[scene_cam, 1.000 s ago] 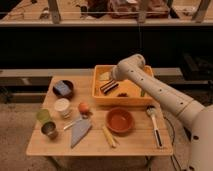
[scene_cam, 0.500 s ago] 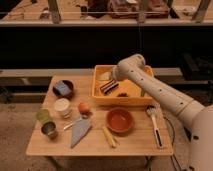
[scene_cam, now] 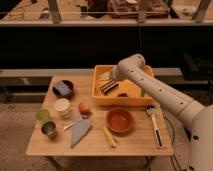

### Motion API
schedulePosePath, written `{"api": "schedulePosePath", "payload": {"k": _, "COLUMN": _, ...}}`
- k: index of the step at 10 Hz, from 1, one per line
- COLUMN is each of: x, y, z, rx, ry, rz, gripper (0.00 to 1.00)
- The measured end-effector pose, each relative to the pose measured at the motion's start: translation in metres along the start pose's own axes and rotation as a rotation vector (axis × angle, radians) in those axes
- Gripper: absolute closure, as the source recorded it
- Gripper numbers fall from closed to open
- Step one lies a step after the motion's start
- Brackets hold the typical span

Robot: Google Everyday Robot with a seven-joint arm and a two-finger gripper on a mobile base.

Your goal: Wipe red bowl with eraser

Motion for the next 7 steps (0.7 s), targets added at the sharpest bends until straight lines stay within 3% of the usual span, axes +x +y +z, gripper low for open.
{"api": "schedulePosePath", "payload": {"k": 6, "x": 0.0007, "y": 0.0002, "z": -0.0005, "rx": 0.001, "ry": -0.002, "rz": 0.003, "gripper": 0.20}}
{"api": "schedulePosePath", "payload": {"k": 7, "x": 0.0017, "y": 0.0033, "z": -0.0005, "rx": -0.006, "ry": -0.021, "rz": 0.017, "gripper": 0.20}}
